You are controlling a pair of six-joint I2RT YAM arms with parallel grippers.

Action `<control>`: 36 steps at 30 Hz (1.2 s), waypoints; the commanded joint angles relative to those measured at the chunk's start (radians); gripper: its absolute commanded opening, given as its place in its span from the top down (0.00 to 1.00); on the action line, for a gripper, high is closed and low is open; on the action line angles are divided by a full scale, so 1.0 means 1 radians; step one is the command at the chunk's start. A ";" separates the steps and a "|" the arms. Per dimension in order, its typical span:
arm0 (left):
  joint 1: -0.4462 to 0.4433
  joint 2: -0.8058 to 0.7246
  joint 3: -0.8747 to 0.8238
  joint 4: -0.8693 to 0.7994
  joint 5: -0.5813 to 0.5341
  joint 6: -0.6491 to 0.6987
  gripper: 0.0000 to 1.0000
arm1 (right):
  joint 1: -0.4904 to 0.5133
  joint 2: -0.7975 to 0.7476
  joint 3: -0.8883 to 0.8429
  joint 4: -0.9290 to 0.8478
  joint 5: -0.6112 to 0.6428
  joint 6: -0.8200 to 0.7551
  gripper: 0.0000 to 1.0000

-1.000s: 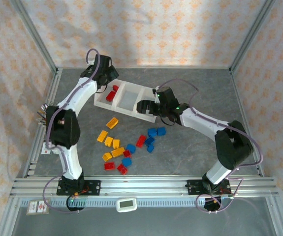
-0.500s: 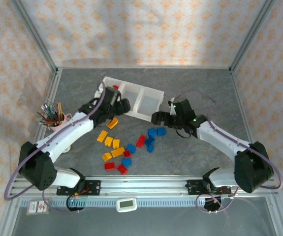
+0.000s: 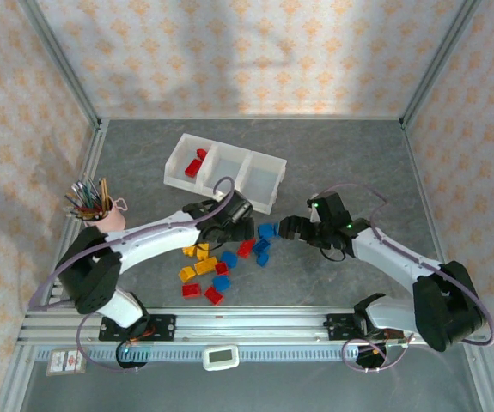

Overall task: Sort the legos into containers by color
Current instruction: Pick up the lego from the center of the table.

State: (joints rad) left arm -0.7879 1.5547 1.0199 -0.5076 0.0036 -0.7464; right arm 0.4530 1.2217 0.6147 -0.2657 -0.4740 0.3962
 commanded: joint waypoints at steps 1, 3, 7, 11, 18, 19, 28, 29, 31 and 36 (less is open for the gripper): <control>-0.008 0.050 0.025 0.010 0.023 0.041 0.20 | -0.006 -0.024 -0.011 0.004 0.000 0.016 0.00; -0.010 0.084 0.037 0.005 0.026 0.055 0.23 | -0.008 -0.022 -0.013 0.008 0.002 0.018 0.00; -0.015 0.125 0.052 0.019 0.042 0.077 0.26 | -0.008 -0.018 -0.013 0.015 0.001 0.020 0.00; -0.026 0.160 0.061 0.056 0.085 0.091 0.27 | -0.009 -0.010 -0.017 0.023 0.002 0.022 0.00; -0.029 0.217 0.082 0.057 0.081 0.105 0.29 | -0.010 -0.003 -0.013 0.028 0.002 0.016 0.00; -0.028 0.226 0.086 0.055 0.074 0.105 0.29 | -0.009 0.001 -0.013 0.030 0.001 0.016 0.00; -0.019 0.242 0.099 0.011 -0.031 0.069 0.36 | -0.009 -0.001 -0.005 0.032 -0.001 0.015 0.00; -0.013 0.232 0.089 0.016 -0.031 0.067 0.36 | -0.010 0.000 -0.002 0.033 -0.002 0.015 0.00; 0.006 0.215 0.070 0.017 -0.034 0.062 0.37 | -0.009 0.004 0.002 0.032 -0.006 0.015 0.00; 0.030 0.198 0.051 0.023 -0.001 0.061 0.39 | -0.009 0.008 0.008 0.034 -0.007 0.017 0.00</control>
State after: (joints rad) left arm -0.7631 1.7859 1.0836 -0.4644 0.0139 -0.6735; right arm 0.4503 1.2240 0.6098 -0.2462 -0.4793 0.4076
